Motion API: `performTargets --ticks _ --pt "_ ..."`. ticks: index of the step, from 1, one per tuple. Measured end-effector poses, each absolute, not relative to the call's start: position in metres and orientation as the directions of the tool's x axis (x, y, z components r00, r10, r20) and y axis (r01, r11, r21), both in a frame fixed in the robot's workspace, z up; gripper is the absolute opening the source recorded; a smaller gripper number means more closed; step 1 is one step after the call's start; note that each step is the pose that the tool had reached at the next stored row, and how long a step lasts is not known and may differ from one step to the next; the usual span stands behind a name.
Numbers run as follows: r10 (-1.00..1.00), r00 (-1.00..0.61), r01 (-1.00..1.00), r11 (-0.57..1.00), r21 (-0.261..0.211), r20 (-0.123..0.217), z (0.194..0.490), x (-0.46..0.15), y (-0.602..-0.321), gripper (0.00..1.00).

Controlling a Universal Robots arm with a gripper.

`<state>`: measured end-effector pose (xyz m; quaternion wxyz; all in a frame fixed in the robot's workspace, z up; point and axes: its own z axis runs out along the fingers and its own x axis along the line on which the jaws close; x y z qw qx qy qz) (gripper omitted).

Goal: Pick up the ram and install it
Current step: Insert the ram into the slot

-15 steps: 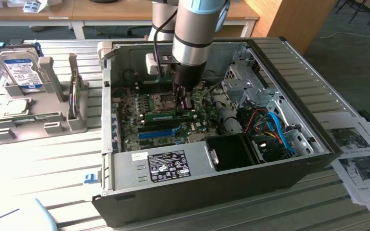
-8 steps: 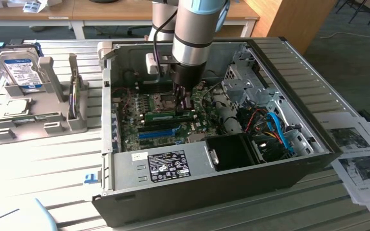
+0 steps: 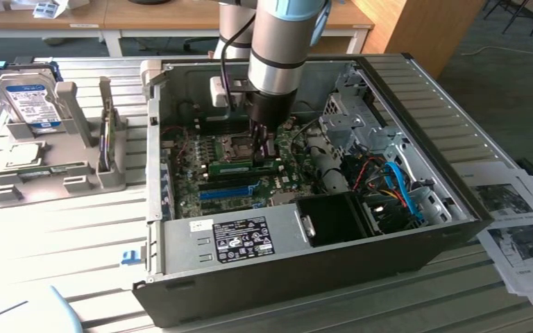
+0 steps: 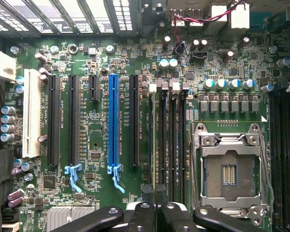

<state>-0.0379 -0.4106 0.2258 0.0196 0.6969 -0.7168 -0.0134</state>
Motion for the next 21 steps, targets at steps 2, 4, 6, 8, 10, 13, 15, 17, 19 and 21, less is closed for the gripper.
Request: performTargets --ticks 2,4,6,8,10,13,15,17,19,21 --pt "-1.0 -0.028 -0.999 0.028 0.046 0.009 0.2255 -0.0379 -0.4106 0.11" --pt "-1.0 -0.028 -0.999 0.028 0.046 0.009 0.2253 -0.0379 -0.4106 0.11" --pt "-1.0 -0.028 -0.999 0.028 0.046 0.009 0.2252 -0.0379 -0.4106 0.11" --pt "-1.0 -0.028 -0.999 0.028 0.046 0.009 0.2253 -0.0379 -0.4106 0.11" --pt "-1.0 -0.028 -0.999 0.028 0.046 0.009 0.2255 -0.0379 -0.4105 0.11" --pt "-1.0 -0.028 -0.999 0.028 0.047 0.009 0.227 -0.0377 -0.4106 0.11" --pt "-1.0 -0.028 -0.999 0.028 0.047 0.009 0.2281 -0.0376 -0.4105 0.11" --pt "-1.0 -0.028 -0.999 0.028 0.047 0.009 0.2283 -0.0376 -0.4105 0.11" --pt "-1.0 -0.028 -0.999 0.028 0.047 0.009 0.2284 -0.0376 -0.4106 0.11" --pt "-1.0 -0.028 -0.999 0.028 0.047 0.009 0.2285 -0.0376 -0.4106 0.11"
